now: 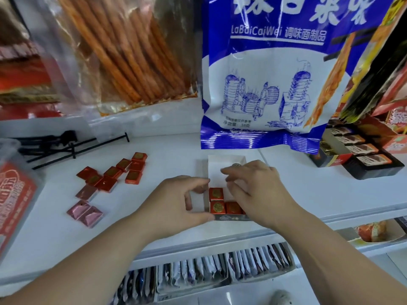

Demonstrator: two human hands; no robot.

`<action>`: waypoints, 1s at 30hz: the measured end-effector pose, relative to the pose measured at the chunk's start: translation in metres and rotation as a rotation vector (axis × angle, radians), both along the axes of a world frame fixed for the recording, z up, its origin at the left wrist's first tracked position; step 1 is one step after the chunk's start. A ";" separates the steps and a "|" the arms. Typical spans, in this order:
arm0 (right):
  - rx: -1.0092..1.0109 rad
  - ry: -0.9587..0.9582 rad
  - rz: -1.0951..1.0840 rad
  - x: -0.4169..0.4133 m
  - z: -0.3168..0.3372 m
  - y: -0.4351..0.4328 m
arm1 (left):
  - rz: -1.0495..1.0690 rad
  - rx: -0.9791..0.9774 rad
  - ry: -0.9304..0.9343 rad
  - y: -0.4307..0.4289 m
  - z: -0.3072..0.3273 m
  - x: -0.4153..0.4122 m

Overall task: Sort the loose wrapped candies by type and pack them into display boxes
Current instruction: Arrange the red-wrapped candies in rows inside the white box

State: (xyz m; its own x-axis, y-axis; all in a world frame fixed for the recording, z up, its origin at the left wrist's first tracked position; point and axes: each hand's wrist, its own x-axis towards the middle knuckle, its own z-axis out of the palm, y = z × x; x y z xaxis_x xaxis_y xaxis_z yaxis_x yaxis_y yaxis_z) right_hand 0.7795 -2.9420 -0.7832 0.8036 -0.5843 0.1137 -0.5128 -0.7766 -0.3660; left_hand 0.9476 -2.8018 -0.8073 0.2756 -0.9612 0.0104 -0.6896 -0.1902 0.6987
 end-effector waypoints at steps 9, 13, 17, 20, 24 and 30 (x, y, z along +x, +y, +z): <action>-0.109 -0.109 0.113 0.043 -0.004 0.061 | 0.364 -0.050 -0.313 0.049 0.009 0.066; -0.057 0.029 0.178 0.077 -0.013 0.088 | 0.501 0.210 -0.478 0.080 0.007 0.091; -0.026 0.139 0.215 0.115 -0.017 0.103 | 0.492 0.241 -0.566 0.097 0.002 0.097; -0.023 0.204 0.251 0.138 -0.019 0.110 | 0.461 0.207 -0.560 0.103 -0.001 0.101; -0.050 0.268 0.248 0.143 -0.029 0.114 | 0.426 0.158 -0.528 0.101 -0.002 0.103; -0.046 0.079 0.203 0.115 -0.041 0.121 | 0.342 0.096 -0.581 0.094 -0.002 0.101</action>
